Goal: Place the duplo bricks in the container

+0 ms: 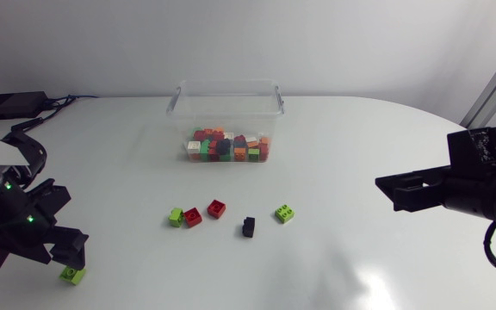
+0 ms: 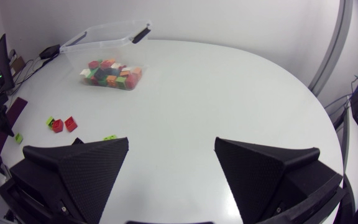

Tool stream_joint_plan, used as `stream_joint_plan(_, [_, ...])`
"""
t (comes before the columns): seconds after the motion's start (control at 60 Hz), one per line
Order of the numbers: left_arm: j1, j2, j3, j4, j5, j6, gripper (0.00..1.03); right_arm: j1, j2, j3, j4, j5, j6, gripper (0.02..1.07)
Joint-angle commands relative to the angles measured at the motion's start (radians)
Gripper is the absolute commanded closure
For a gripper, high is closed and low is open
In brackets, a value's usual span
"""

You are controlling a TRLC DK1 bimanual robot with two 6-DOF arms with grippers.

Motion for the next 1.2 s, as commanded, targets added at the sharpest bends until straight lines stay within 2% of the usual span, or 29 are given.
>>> stream_joint_plan(0.0, [0.008, 0.049, -0.037, 0.010, -0.009, 0.016, 0.15, 0.007, 0.015, 0.027, -0.017, -0.017, -0.068, 0.06])
stream_joint_plan(0.083, [0.023, 0.080, -0.039, 0.031, -0.009, 0.016, 0.19, 0.039, 0.051, 0.047, -0.022, 0.007, -0.086, 0.06])
stream_joint_plan(0.183, [0.034, 0.117, -0.049, 0.065, -0.009, 0.016, 0.21, 0.107, 0.101, 0.076, -0.038, 0.100, -0.091, 0.06])
stream_joint_plan(0.333, [0.040, 0.166, -0.063, 0.115, -0.009, 0.016, 0.27, 0.165, 0.173, 0.099, -0.061, 0.138, -0.091, 0.06])
stream_joint_plan(0.433, [0.054, 0.178, -0.066, 0.143, -0.008, 0.013, 0.45, 0.171, 0.216, 0.107, -0.058, 0.139, -0.089, 0.06])
stream_joint_plan(0.567, [0.065, 0.178, -0.074, 0.168, -0.008, 0.018, 0.60, 0.173, 0.251, 0.113, -0.055, 0.141, -0.097, 0.07])
stream_joint_plan(0.967, [0.050, 0.169, -0.126, 0.195, -0.009, 0.042, 0.65, 0.219, 0.434, 0.163, -0.029, 0.138, -0.100, 0.07])
stream_joint_plan(1.183, [0.062, 0.124, -0.146, 0.198, -0.005, 0.065, 0.78, 0.294, 0.558, 0.225, -0.029, 0.138, -0.076, 0.09])
